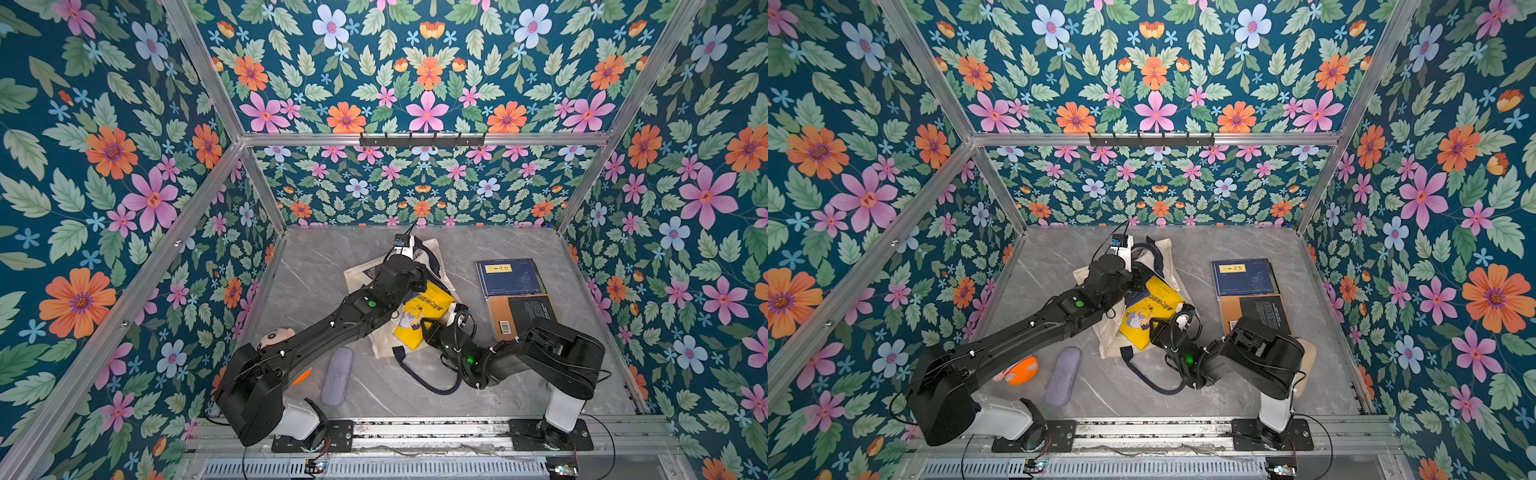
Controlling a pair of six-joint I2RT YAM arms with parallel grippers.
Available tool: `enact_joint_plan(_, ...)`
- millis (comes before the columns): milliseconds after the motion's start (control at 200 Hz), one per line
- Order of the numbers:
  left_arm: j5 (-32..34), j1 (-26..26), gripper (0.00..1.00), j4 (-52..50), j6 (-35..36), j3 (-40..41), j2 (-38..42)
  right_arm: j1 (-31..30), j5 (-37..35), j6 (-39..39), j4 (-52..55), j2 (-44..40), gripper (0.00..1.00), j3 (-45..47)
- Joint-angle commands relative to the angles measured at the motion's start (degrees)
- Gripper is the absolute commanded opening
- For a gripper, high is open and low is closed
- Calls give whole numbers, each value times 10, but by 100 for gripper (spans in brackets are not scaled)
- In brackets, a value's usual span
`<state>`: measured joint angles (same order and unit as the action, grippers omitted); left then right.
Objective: Take out the books from the canvas bag
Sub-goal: Pick up the book from the canvas bag.
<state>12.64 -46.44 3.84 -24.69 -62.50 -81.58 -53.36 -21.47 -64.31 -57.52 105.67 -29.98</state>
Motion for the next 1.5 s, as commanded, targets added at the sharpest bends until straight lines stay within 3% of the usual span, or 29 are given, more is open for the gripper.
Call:
enact_joint_plan(0, -4, 1, 0, 24, -3, -2, -1, 6, 4, -5, -114, 24, 41, -2)
enact_joint_plan(210, -8, 1, 0, 26, -3, -2, -2, 6, 17, 21, -144, 33, 18, -7)
enact_joint_plan(425, -4, 1, 0, 27, -2, -1, -2, 6, 27, 11, -175, 38, 0, 13)
enact_joint_plan(715, 12, 2, 0, 21, -2, -3, -2, -1, 37, 38, -154, -51, 0, 60)
enact_joint_plan(1210, 44, 3, 0, -1, -12, -15, -6, -39, 5, 117, 189, -388, 0, 83)
enact_joint_plan(1495, 53, 9, 0, -11, -22, -20, -11, -57, -25, 155, 333, -589, 0, 92)
